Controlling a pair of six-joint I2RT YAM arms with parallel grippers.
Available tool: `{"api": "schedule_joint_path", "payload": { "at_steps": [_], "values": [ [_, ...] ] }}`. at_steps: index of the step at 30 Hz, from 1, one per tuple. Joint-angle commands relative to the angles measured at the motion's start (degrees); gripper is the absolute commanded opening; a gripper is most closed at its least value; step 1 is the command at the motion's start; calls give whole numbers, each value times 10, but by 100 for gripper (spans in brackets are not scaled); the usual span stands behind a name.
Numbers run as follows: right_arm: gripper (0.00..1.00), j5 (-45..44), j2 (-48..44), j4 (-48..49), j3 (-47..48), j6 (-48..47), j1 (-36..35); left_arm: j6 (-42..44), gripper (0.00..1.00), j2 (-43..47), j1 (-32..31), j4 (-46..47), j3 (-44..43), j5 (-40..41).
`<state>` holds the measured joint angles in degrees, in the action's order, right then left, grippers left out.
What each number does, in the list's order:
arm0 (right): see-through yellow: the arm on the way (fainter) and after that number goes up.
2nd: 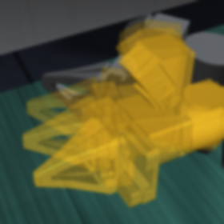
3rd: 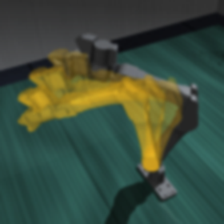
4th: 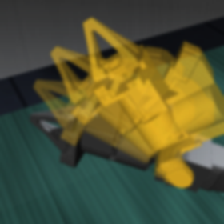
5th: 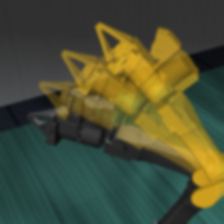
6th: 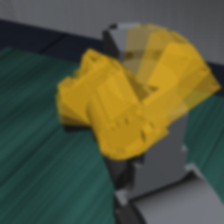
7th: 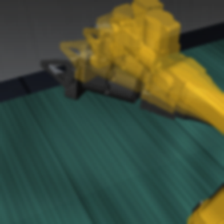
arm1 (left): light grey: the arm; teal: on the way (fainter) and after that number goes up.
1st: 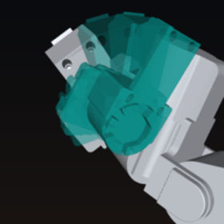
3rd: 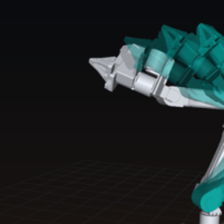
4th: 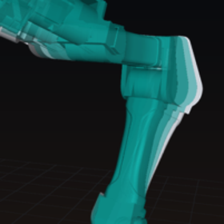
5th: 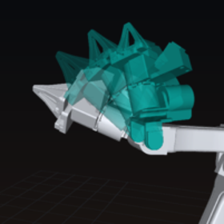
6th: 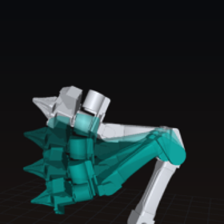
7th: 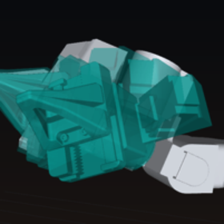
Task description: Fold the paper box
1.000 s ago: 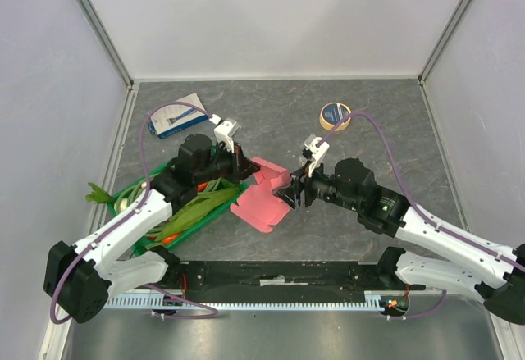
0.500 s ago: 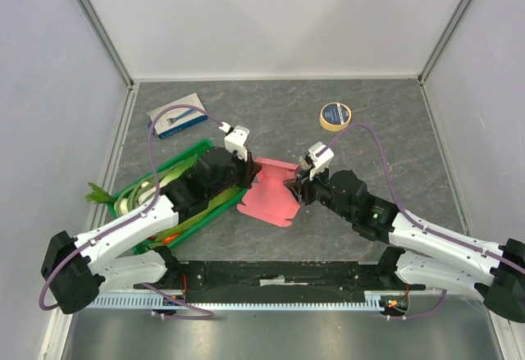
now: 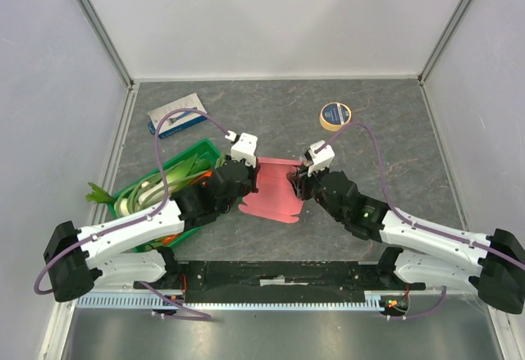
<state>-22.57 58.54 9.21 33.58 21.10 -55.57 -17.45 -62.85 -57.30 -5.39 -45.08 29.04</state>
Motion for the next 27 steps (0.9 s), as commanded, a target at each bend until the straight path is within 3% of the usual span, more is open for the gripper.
{"api": "schedule_joint_path", "payload": {
  "at_steps": [1, 4, 8, 9, 15, 22, 27],
  "values": [
    [18, -131, 21, -25, 28, 29, 10, -6, 2, -1, -28, -9, -38, 96],
    [35, -107, 22, -56, 49, 15, 10, -4, 2, -19, -36, -33, -54, 115],
    [45, -71, 14, -110, 82, -7, 10, -4, 2, -37, -40, -51, -68, 127],
    [52, -60, 9, -129, 89, -12, 11, -6, 2, -41, -40, -56, -69, 130],
    [71, 24, -34, -163, 85, -33, 12, -13, 2, -51, -40, -67, -80, 123],
    [75, 100, -77, -140, 41, -106, 42, -7, 2, -47, -39, -67, -84, 100],
    [81, 261, -148, -106, 3, -79, 120, 5, 2, -32, -37, -56, -70, 55]
  ]
}}
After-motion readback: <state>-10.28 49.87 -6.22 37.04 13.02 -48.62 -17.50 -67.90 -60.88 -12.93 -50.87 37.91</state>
